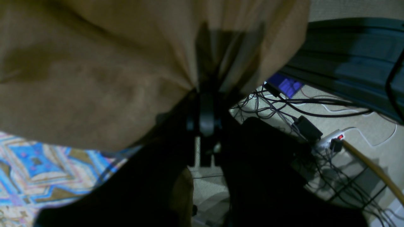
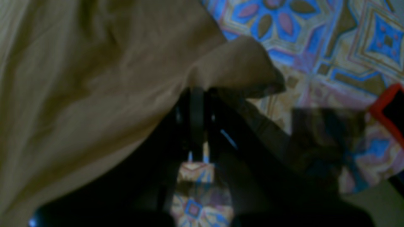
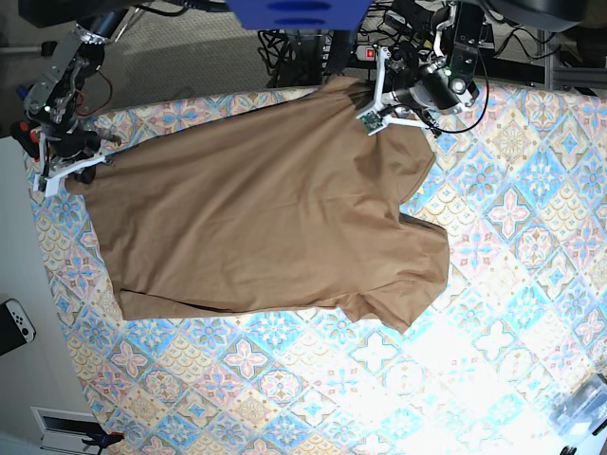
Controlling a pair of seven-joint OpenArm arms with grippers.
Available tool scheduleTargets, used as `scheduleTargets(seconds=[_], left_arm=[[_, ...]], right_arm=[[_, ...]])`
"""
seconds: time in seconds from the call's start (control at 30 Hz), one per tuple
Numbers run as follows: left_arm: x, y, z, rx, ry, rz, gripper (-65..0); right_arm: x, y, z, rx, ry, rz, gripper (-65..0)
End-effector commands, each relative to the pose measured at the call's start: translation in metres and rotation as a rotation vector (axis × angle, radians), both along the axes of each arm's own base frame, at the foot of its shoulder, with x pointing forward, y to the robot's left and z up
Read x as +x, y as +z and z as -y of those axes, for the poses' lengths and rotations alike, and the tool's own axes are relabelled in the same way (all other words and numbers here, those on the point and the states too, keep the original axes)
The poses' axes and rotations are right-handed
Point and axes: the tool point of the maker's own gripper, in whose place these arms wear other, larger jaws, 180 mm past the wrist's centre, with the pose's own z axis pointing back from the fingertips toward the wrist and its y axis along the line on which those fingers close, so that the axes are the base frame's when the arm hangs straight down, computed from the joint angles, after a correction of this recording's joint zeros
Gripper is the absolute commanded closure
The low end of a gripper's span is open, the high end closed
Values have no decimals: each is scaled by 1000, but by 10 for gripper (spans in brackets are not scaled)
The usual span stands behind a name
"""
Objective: Layout the t-shirt on the table in an organized manner, then fold the t-shirt properly
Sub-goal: 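Pull the shirt edge with the left gripper away from the right gripper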
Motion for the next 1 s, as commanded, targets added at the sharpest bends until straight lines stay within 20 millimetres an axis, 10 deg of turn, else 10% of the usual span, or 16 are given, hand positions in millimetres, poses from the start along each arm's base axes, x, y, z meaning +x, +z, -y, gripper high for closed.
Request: scheduleTargets(seconds=[0.0,0.43,0.73,0.97], left_arm=[[10,5,-5,14,11,31,0],[32,13,-10,17,36,81,0],[-28,-6,-16,39,135,-97,0],[-11,-2,-10,7,145,-47,0]], right_arm=[[11,18,10,-35,-1,59,0],[10,15,7,-27,1,53,0],[10,14,6,-26,2,53,0],[11,14,4,-24,8,50,0]])
